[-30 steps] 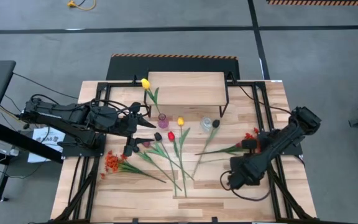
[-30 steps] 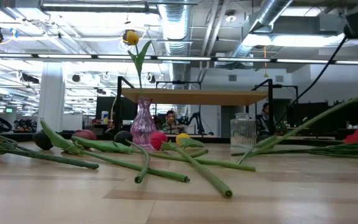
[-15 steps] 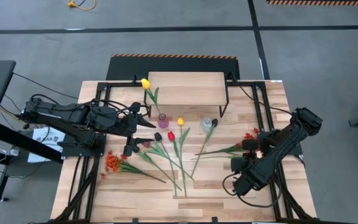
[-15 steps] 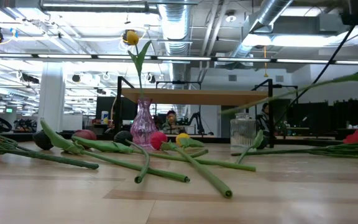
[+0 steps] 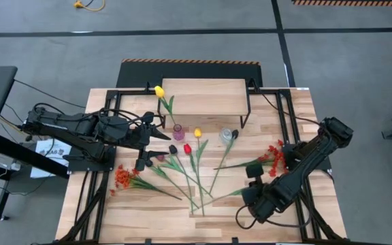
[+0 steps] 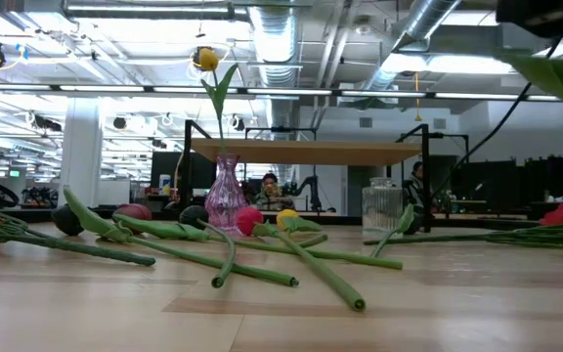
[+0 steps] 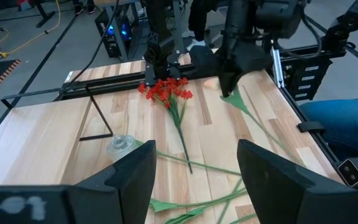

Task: Pick and place flowers into a vace then onto a shelf
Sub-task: Put the white tulip into the violet vase

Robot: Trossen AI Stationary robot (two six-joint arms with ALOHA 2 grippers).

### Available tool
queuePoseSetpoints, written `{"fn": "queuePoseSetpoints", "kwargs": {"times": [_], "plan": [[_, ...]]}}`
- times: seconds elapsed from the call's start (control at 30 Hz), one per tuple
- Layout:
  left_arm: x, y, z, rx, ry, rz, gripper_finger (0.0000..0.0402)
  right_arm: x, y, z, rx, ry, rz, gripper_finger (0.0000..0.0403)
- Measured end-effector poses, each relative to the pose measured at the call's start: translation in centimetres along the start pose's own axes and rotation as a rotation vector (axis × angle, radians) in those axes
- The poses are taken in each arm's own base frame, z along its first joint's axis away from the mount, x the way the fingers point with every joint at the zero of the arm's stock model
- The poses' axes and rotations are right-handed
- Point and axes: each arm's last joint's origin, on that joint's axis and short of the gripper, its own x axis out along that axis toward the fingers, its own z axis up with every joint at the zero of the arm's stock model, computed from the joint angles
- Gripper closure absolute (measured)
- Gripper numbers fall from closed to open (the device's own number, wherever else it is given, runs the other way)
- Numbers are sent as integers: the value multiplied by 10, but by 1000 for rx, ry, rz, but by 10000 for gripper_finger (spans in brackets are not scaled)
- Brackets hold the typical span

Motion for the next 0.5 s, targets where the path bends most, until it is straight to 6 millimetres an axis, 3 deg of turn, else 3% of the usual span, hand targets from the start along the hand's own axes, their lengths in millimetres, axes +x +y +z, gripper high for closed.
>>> {"fn": "queuePoseSetpoints", "kwargs": {"times": [0.3, 0.5], "plan": [[0, 0, 0, 0, 1, 0, 187, -15, -18, -9, -33, -70, -249, 397], [0, 0, 0, 0, 0, 0, 187, -16, -32, -16, -288, 40, -436, 389]]}}
